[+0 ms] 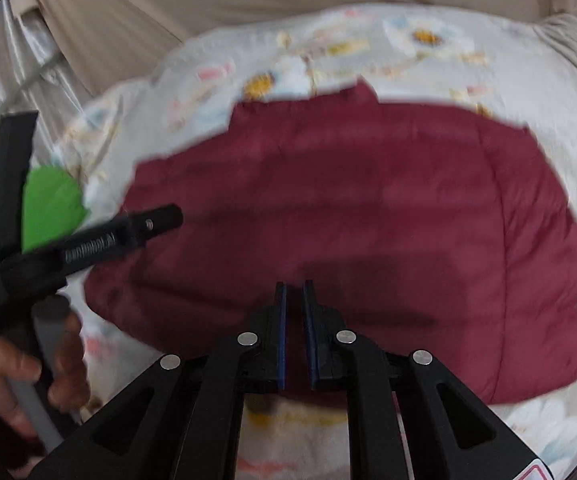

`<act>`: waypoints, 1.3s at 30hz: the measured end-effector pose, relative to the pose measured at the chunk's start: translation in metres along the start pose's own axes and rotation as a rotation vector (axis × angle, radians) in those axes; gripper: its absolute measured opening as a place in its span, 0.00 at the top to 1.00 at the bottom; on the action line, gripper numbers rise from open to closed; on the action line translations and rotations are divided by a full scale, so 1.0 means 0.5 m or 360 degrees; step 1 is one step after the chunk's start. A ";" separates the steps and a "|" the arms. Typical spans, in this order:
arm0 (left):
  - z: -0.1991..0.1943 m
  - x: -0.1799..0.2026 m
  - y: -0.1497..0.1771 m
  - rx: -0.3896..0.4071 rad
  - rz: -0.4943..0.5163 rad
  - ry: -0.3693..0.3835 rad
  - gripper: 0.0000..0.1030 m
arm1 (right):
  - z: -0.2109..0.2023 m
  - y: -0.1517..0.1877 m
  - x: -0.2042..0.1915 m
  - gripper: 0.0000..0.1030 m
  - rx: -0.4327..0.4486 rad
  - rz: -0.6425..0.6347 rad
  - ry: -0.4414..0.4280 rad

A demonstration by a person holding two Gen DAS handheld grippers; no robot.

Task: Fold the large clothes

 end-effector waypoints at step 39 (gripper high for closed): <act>-0.024 -0.181 0.013 -0.0004 -0.0392 0.0085 0.21 | 0.074 -0.118 -0.079 0.90 -0.0090 0.0072 0.0038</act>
Point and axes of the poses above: each gripper's, at about its wrist camera, not at the fingertips, and z roughly the way its jaws point, x to its right, y to its underside, the point moved 9 cm from there along z, roughly the way its jaws point, and after that the axes turned 12 degrees about z, right-handed, at the moved point
